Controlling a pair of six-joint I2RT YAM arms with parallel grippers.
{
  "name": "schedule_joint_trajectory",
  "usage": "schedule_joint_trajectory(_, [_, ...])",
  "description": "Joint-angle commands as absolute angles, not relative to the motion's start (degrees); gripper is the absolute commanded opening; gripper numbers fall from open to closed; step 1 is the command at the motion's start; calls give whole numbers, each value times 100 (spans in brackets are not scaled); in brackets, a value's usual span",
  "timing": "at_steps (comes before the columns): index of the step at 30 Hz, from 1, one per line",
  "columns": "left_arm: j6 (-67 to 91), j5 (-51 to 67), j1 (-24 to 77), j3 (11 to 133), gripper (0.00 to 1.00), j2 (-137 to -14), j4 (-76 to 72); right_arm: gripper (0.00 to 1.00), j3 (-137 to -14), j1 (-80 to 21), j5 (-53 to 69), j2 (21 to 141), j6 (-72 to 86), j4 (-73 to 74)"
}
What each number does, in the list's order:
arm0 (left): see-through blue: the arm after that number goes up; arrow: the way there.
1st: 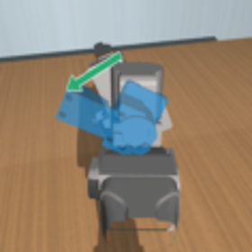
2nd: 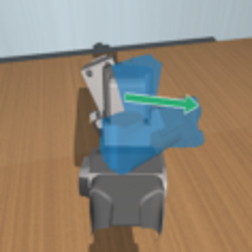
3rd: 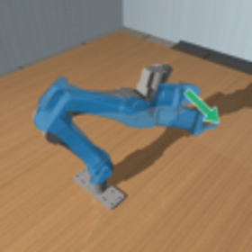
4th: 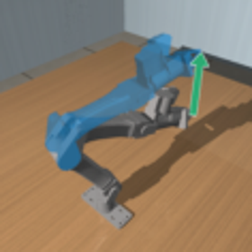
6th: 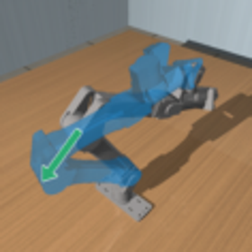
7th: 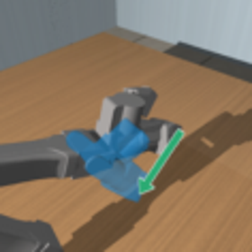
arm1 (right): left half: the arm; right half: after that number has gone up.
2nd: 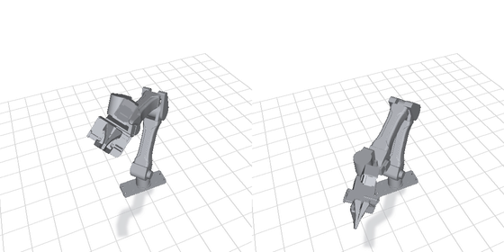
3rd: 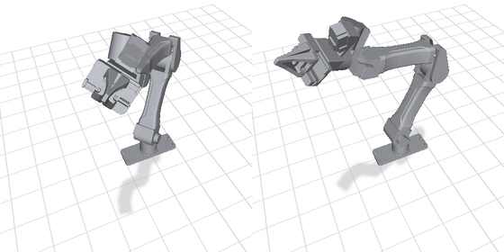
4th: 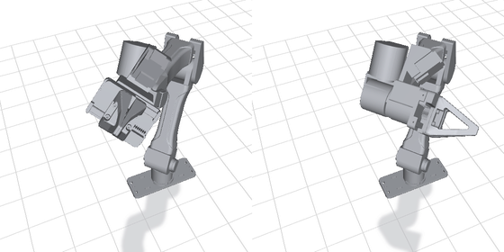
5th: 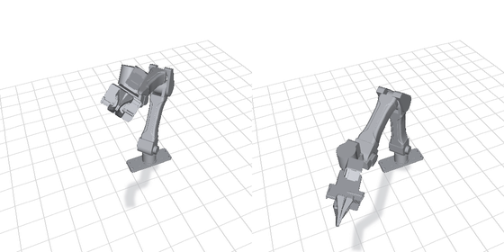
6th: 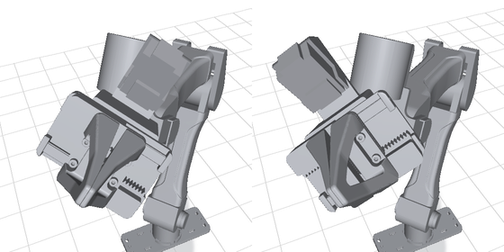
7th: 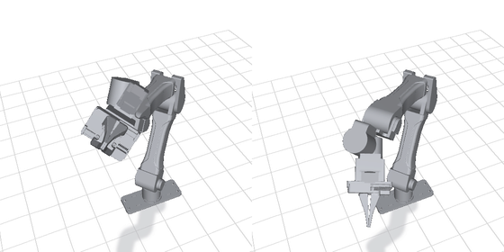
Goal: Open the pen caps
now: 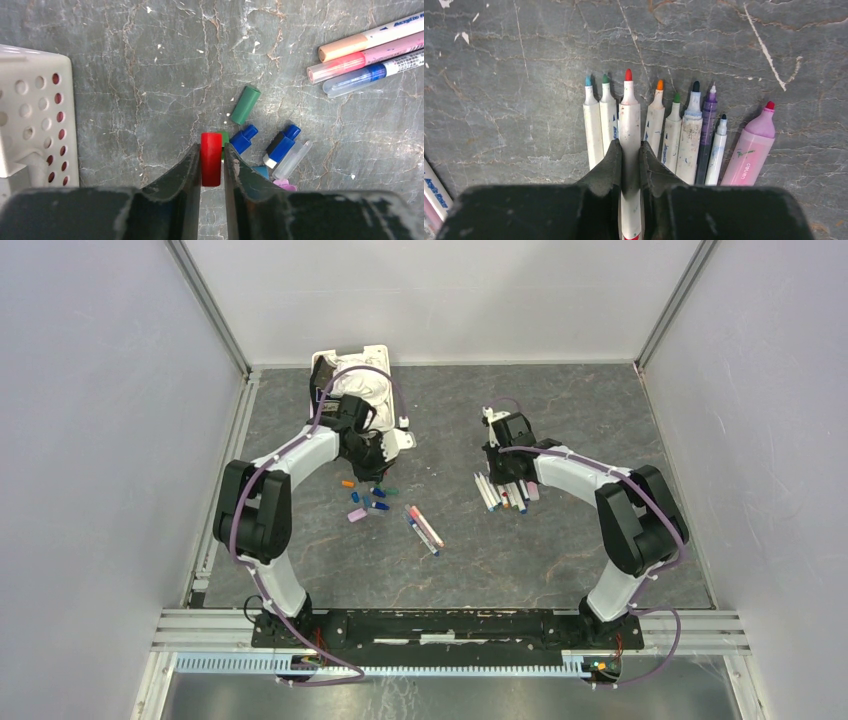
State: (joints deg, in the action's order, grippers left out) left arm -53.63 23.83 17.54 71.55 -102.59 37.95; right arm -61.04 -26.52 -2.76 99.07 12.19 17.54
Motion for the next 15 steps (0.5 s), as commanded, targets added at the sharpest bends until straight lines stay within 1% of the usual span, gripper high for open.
schedule_joint_trajectory(1, [-4979, 2434, 1774, 7455, 35, -10032, 3844, 16, -6025, -2676, -657, 9853, 1316, 1449])
schedule_joint_trajectory(2, [-4938, 2443, 1775, 7465, 41, -9996, 3853, 19, -5995, -2660, -679, 9836, 1305, 1442])
schedule_joint_trajectory(4, [-4823, 2469, 1774, 7550, 61, -9940, 3922, 22, -5956, -2668, -782, 9788, 1262, 1463])
schedule_joint_trajectory(5, [-4769, 2485, 1775, 7630, 68, -9922, 3981, 23, -5934, -2672, -820, 9749, 1249, 1461])
schedule_joint_trajectory(7, [-4604, 2551, 1767, 7809, 73, -9849, 4123, 25, -5882, -2665, -852, 9668, 1226, 1426])
schedule_joint_trajectory(11, [-4384, 2743, 1766, 8227, 77, -9581, 4526, 31, -5875, -2670, -853, 9549, 1200, 1453])
schedule_joint_trajectory(13, [-4261, 2745, 1767, 8438, 98, -9422, 4697, 34, -5928, -2673, -889, 9513, 1147, 1545])
schedule_joint_trajectory(15, [-4148, 2722, 1758, 8683, 100, -9285, 4855, 38, -5983, -2668, -989, 9402, 1102, 1637])
